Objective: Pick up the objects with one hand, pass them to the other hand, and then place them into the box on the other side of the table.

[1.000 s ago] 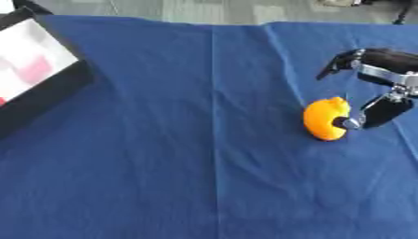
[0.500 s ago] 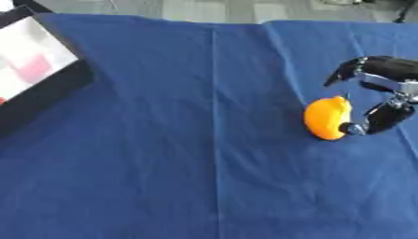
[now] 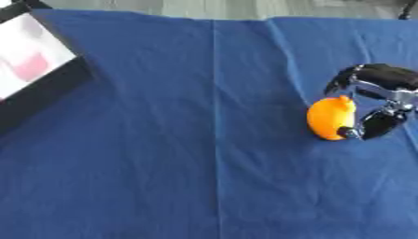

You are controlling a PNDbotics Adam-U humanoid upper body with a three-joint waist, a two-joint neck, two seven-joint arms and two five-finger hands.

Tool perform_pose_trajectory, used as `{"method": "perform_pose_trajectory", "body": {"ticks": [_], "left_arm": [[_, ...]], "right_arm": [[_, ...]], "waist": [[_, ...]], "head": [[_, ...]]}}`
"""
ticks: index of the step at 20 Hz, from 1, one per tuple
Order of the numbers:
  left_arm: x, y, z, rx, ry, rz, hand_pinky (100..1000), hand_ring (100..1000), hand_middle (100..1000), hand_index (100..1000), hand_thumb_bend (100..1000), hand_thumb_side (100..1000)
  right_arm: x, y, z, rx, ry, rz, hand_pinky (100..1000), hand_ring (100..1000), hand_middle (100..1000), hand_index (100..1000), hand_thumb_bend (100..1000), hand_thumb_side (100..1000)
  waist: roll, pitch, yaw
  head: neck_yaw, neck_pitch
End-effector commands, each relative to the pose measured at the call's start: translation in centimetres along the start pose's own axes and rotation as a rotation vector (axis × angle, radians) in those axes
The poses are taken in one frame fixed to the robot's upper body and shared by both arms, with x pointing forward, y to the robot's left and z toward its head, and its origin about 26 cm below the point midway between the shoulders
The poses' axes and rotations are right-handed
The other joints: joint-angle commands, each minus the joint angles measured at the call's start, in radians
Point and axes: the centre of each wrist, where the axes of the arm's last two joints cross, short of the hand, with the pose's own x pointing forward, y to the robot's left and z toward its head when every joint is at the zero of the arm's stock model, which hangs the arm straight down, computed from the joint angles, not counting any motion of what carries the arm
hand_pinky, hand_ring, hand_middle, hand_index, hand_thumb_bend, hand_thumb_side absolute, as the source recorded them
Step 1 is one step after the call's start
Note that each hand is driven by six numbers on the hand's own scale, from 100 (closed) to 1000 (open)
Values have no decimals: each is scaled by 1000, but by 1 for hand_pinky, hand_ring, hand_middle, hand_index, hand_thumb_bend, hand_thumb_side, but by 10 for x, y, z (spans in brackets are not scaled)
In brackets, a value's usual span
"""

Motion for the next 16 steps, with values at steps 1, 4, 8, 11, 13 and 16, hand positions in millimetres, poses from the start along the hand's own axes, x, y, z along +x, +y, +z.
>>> {"method": "perform_pose_trajectory", "body": {"ticks": [1,4,8,11,13,16], "left_arm": [[8,8,0,19,-27,-2,971,740,718,792,100,732],[8,8,0,16,-28,-2,971,740,718,790,100,733],[7,7,0,13,-25,-3,972,740,717,787,100,734],[7,7,0,9,-26,-3,972,740,715,785,100,732],[7,7,1,8,-26,-5,971,739,712,783,100,731],[6,7,1,6,-20,-9,972,739,709,782,100,729]], "right_arm": [[-1,-5,1,-30,29,23,915,795,712,765,443,100],[-4,-2,-1,-39,61,30,911,770,658,731,424,100],[-4,0,-2,-68,88,36,893,699,498,632,375,100],[-1,0,-1,-106,82,28,880,642,396,558,324,100],[1,-1,0,-126,69,22,870,613,356,529,345,100],[1,-3,2,-144,40,6,861,601,336,515,360,100]], "waist": [[13,4,4],[13,6,6],[10,5,6],[10,2,5],[9,-1,4],[8,-8,-1]], "head": [[-7,-16],[-9,-17],[-9,-15],[-7,-15],[-5,-12],[-3,-6]]}}
